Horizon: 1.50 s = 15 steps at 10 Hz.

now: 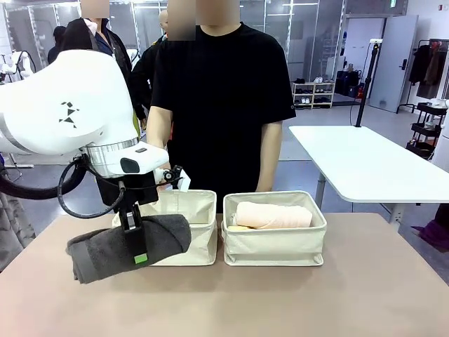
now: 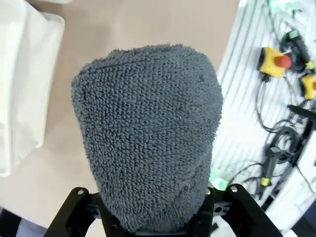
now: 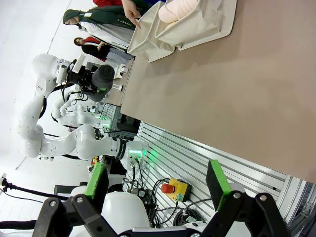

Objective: Divide the towels into two baskets.
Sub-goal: Pick up one hotel-folded towel from the bottom of the table and place it in the Fabric basket indicated by the person.

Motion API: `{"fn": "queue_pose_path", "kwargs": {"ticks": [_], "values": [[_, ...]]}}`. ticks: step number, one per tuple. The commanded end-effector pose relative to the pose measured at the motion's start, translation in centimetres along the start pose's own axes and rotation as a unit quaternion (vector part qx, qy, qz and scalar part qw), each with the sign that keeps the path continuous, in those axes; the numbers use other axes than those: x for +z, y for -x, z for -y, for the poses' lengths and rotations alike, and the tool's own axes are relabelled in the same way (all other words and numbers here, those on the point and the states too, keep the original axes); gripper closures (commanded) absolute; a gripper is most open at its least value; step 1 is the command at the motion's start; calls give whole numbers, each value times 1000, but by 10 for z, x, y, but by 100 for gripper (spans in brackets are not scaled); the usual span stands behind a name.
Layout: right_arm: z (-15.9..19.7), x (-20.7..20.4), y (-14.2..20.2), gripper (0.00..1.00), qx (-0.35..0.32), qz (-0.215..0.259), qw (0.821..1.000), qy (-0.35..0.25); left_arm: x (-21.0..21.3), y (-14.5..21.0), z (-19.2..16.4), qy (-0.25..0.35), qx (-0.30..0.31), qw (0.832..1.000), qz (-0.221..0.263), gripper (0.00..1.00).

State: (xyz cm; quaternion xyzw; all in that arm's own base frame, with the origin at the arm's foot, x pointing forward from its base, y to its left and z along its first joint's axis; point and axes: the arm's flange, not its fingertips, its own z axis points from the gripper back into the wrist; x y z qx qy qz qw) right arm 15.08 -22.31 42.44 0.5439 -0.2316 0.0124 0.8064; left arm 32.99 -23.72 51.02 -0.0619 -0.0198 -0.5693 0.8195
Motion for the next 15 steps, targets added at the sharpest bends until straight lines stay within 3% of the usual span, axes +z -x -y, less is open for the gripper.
{"fn": "queue_pose_path", "kwargs": {"ticks": [1, 4, 5, 6, 8, 10, 15], "values": [[-3, 1, 0, 0, 6, 2, 1000, -2, 5, -16, -40, -72, -104, 992, 22, 69], [-3, 1, 0, 0, 6, 2, 1000, -2, 4, -46, -115, -131, -194, 972, 18, 69], [-3, 1, 0, 0, 6, 2, 1000, -2, 1, -53, -131, -143, -207, 968, -14, 69], [-3, 1, 0, 0, 6, 2, 1000, -2, 0, -61, -144, -131, -215, 968, -7, 69], [-3, 1, 0, 0, 6, 2, 1000, -2, -9, -76, -176, -136, -234, 962, -39, 69], [-3, 1, 0, 0, 6, 2, 1000, -2, -17, -81, -215, -106, -237, 965, -24, 69], [-3, 1, 0, 0, 6, 2, 1000, -2, -36, -92, -260, -55, -230, 971, -28, 69]]}}
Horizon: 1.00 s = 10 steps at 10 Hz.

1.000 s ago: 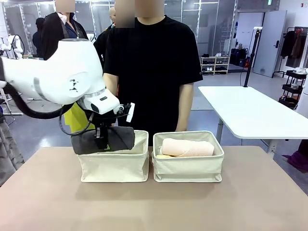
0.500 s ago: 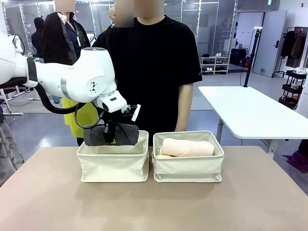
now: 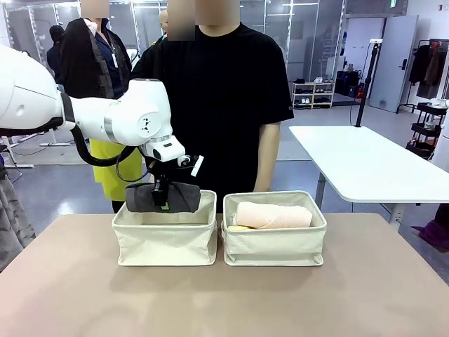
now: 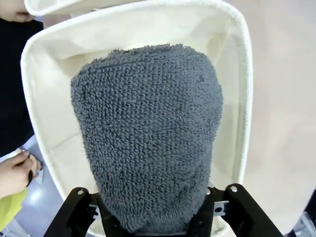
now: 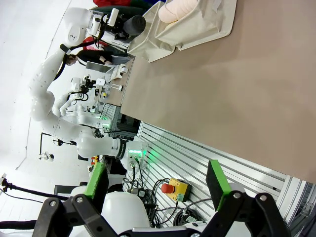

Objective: Divide the towels into two baskets.
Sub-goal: Pick up one hotel-folded towel from the bottom of the table and place it in the Fabric basket indicated by the person.

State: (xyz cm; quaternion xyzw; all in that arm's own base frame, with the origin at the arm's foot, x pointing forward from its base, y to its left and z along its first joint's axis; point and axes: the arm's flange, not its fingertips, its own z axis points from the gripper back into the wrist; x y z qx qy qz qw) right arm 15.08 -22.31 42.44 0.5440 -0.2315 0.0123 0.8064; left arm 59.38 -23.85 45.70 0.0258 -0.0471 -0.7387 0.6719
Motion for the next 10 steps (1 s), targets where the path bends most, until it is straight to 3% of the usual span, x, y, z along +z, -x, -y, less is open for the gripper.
{"fn": "queue_pose_path", "kwargs": {"ticks": [1, 2, 3, 4, 6, 10], "values": [[-3, 1, 0, 0, 7, 3, 1000, -2, -2, 3, -15, 27, 2, 1000, 16, 69], [-3, 1, 0, 0, 7, 3, 1000, -2, -3, 4, -20, 37, 9, 998, 42, 69], [-3, 1, 0, 0, 7, 3, 1000, -2, -2, 5, -22, 33, 15, 999, 38, 56], [-3, 1, 0, 0, 7, 3, 1000, -2, -3, 3, -22, 28, 16, 999, 27, 29], [-3, 1, 0, 0, 7, 3, 1000, -2, -5, 3, -23, 32, 18, 999, 24, 0], [-3, 1, 0, 0, 7, 3, 1000, -2, -7, 4, -20, 35, 25, 999, 24, 0]]}}
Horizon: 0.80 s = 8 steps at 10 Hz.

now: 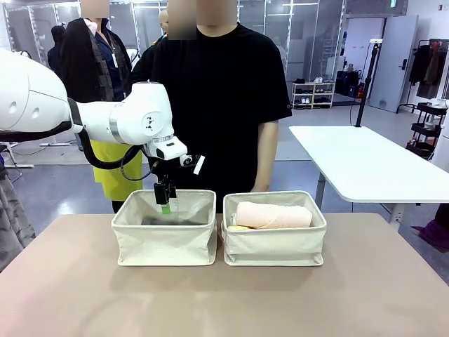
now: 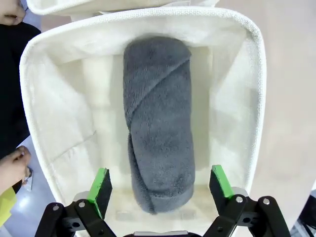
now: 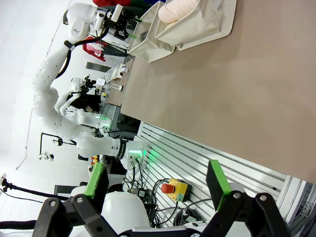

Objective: Divide the towels into two baskets.
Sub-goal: Pick up one hotel-folded towel from the bottom of the table and place it in the Fabric basket indicated by the person.

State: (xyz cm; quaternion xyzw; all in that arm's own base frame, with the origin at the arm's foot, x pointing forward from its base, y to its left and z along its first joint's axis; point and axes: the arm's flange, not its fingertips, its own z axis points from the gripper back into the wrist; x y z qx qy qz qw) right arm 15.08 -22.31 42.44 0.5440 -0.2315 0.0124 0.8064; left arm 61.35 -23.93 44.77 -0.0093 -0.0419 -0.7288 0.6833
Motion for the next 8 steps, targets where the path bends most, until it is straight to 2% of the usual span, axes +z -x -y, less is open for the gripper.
{"fn": "queue_pose_path", "kwargs": {"ticks": [1, 2, 3, 4, 8], "values": [[-3, 1, 0, 0, 7, 3, 1000, -2, 7, 3, 0, 8, 8, 1000, 8, 0], [-3, 1, 0, 0, 7, 3, 1000, -2, 7, 3, 2, 7, 10, 1000, 8, 0], [-3, 1, 0, 0, 7, 3, 1000, -2, 10, 3, 6, -8, 49, 999, 23, 0], [-3, 1, 0, 0, 7, 3, 1000, -2, 1, 1, 0, -1, 1, 1000, 0, 0], [-3, 1, 0, 0, 7, 3, 1000, -2, 1, 1, 0, -1, 1, 1000, 0, 0]]}}
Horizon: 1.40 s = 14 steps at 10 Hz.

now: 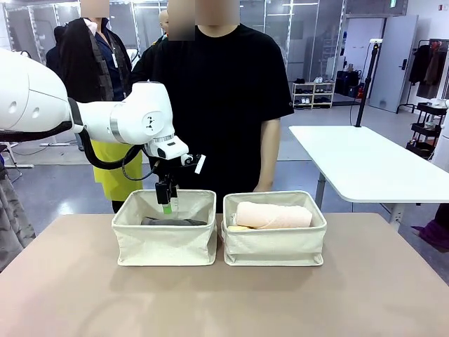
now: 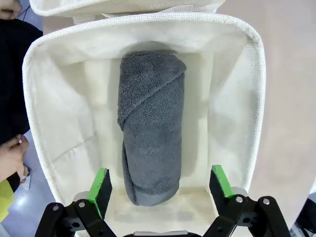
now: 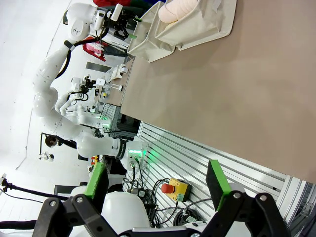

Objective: Divide the towels into two baskets.
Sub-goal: Pick up one hotel-folded towel from the bottom of the table and place it in the Fabric basket indicated by the person.

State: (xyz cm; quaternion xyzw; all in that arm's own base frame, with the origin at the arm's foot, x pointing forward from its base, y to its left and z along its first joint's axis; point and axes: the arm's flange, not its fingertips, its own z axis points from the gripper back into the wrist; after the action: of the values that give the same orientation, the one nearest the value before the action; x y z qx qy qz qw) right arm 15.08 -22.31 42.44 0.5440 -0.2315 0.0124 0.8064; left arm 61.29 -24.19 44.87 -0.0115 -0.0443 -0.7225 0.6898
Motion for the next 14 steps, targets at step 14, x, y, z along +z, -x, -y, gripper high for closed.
{"fn": "queue_pose_path", "kwargs": {"ticks": [14], "values": [[-3, 1, 0, 0, 6, 3, 1000, -2, 65, 86, 135, 52, 194, 962, 186, 0]]}}
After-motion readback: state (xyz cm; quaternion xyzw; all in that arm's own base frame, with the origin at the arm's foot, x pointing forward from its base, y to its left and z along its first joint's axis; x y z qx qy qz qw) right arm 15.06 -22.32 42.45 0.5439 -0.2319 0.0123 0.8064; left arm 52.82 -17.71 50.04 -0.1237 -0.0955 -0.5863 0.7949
